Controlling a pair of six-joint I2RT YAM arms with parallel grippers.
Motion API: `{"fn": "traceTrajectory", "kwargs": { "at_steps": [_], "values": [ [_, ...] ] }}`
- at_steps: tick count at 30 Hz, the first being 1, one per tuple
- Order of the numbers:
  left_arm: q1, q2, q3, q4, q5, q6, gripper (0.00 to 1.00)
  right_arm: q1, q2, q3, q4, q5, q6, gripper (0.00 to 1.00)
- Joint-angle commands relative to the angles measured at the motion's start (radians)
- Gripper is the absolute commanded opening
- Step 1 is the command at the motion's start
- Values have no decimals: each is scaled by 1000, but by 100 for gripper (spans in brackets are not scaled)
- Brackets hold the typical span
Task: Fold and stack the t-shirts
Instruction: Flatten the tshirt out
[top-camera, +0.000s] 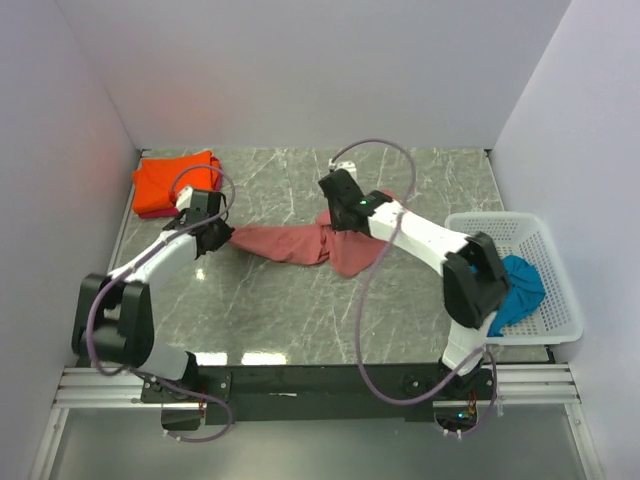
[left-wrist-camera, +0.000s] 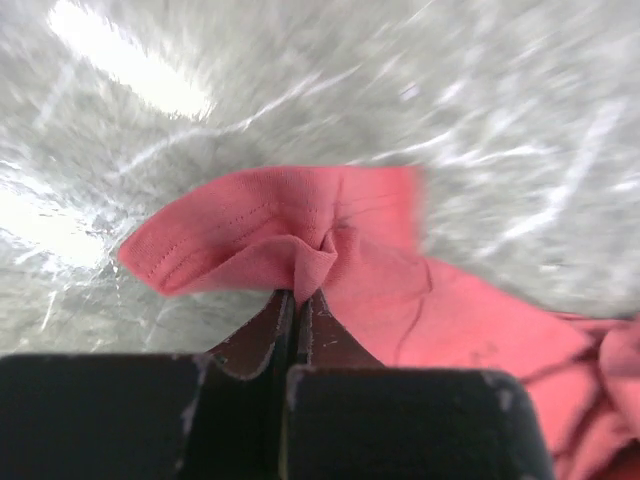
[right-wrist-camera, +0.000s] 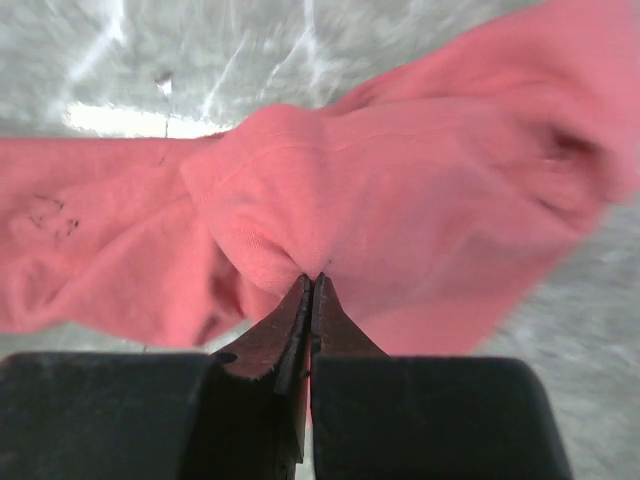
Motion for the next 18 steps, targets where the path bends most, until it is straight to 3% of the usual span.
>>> {"fn": "traceTrajectory", "kwargs": {
  "at_steps": [1, 12, 18],
  "values": [
    [-9, -135, 14, -4, -101, -15, 1, -4, -229, -51, 106, 103, 14, 0],
    [-31, -637, 190, -98, -318, -53, 1, -5, -763, -66, 73, 352, -48, 0],
    [-32, -846, 325, -182, -441, -41, 1, -5, -990, -19, 24, 305, -54, 0]
  ]
}}
